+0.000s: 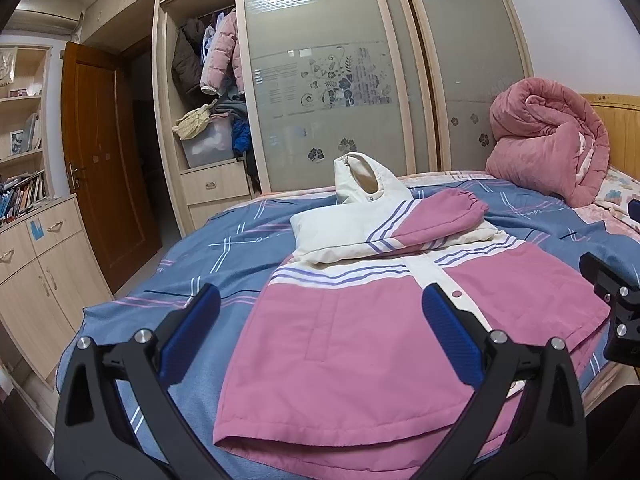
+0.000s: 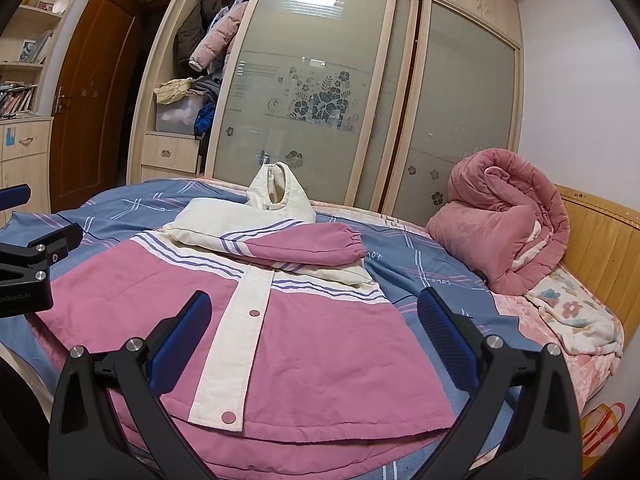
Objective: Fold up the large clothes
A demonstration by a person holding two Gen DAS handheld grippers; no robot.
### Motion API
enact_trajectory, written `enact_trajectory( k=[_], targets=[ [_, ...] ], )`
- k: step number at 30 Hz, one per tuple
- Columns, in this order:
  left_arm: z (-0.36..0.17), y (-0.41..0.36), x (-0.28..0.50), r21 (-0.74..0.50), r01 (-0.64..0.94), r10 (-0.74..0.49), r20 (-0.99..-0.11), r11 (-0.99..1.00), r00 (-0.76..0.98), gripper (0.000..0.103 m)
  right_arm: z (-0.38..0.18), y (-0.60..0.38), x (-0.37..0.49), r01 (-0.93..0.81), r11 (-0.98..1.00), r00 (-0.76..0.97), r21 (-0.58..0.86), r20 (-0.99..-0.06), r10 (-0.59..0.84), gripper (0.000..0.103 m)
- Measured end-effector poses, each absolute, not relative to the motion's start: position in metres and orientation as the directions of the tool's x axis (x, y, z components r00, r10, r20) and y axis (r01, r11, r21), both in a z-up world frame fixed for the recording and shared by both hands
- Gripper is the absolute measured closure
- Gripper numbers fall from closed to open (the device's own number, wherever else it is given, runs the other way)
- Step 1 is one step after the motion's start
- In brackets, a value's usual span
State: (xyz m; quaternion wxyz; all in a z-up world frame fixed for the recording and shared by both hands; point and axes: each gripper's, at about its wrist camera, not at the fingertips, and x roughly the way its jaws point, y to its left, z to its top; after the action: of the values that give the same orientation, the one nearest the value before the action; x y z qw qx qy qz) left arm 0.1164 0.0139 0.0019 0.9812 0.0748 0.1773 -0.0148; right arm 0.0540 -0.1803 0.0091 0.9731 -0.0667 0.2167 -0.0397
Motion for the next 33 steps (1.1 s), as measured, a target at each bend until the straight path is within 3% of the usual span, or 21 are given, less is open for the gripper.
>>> enact_trajectory(
  k=[33],
  targets=[
    [0.0005, 0.0179, 0.1183, 0.122, 0.057, -0.009, -0.361, 0.991, 0.933, 0.002, 0.0096, -0.1790, 0.0551, 0.048, 0.987, 0.901, -0.153, -0.421, -0.109, 0.001]
  ],
)
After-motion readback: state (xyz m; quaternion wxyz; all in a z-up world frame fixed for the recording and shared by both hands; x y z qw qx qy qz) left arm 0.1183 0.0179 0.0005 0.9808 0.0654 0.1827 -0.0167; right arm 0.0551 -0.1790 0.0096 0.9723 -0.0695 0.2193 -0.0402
